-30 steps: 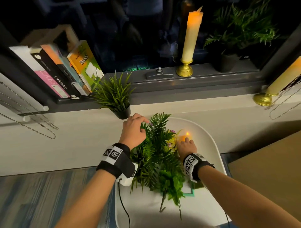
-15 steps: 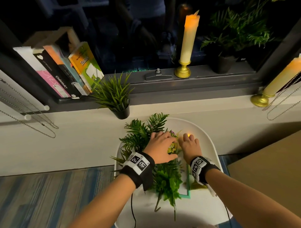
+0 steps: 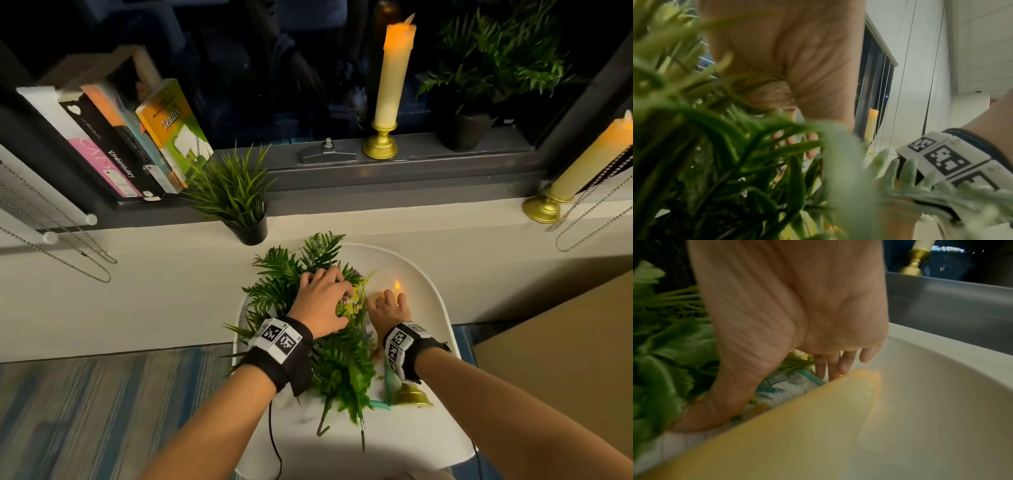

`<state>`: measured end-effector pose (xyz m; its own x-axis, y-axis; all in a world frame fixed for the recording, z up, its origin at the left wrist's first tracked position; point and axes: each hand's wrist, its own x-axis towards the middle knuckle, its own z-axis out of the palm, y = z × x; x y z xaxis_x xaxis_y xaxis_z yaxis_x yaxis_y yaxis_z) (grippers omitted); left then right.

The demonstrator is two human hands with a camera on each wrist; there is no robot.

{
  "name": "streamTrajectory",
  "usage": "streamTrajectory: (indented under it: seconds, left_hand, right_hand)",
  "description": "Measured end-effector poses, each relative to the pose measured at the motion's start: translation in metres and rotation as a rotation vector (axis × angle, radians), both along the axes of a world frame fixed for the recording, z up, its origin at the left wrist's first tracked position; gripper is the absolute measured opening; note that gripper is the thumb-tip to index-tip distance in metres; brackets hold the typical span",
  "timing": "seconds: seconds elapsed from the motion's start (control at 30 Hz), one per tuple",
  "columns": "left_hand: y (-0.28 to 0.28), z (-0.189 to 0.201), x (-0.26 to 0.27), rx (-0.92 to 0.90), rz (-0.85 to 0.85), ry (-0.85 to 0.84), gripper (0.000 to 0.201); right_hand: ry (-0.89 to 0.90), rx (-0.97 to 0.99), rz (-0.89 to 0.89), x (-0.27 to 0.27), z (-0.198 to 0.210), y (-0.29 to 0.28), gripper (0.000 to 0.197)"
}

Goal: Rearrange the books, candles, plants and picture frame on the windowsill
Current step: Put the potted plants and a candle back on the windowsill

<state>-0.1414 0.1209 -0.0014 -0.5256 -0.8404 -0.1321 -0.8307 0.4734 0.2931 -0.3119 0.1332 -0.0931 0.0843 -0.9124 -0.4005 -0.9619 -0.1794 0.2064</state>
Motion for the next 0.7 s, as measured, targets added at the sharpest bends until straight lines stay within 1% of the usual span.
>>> streamTrajectory:
  seconds: [0.13,0.17,0.23,0.27,0.37,0.4,0.47,0.5,0.53,0.6,0.67,0.7]
  left_hand:
    - [0.002,0.0,0.002,0.016,0.03,0.032,0.033]
    - [0.003,0.0,0.002,0.02,0.038,0.038,0.033]
    - [0.002,0.0,0.003,0.031,0.051,0.048,0.034]
    - [0.002,0.0,0.003,0.037,0.058,0.052,0.035]
    - [0.001,0.002,0.005,0.054,0.082,0.068,0.033]
    - [0.0,0.002,0.006,0.055,0.089,0.075,0.032]
    - [0.0,0.002,0.007,0.06,0.098,0.08,0.031]
    - [-0.001,0.003,0.008,0.064,0.1,0.078,0.031]
    - [-0.002,0.003,0.009,0.069,0.101,0.078,0.031]
    - [-0.004,0.005,0.01,0.082,0.106,0.087,0.03]
    - [-0.007,0.006,0.01,0.098,0.113,0.097,0.03]
    - [-0.008,0.007,0.011,0.106,0.116,0.1,0.029]
  right_hand:
    - [-0.018,0.043,-0.003,0.001,0.002,-0.004,0.056]
    - [-0.031,0.062,-0.011,0.001,0.003,-0.007,0.059]
    - [-0.051,0.11,-0.021,0.0,0.002,-0.012,0.078]
    - [-0.056,0.131,-0.028,0.0,0.001,-0.015,0.084]
    - [-0.106,0.139,-0.037,-0.005,-0.001,-0.016,0.069]
    - [-0.127,0.168,-0.038,-0.006,0.001,-0.016,0.072]
    - [-0.136,0.249,-0.053,-0.005,0.005,-0.019,0.087]
    - [-0.147,0.272,-0.072,-0.006,0.007,-0.021,0.09]
    - [-0.18,0.28,-0.115,-0.007,0.005,-0.025,0.089]
    - [-0.281,0.293,-0.225,-0.013,-0.001,-0.034,0.081]
    - [-0.372,0.304,-0.313,-0.018,0.004,-0.038,0.071]
    - [-0.437,0.307,-0.348,-0.021,0.009,-0.039,0.069]
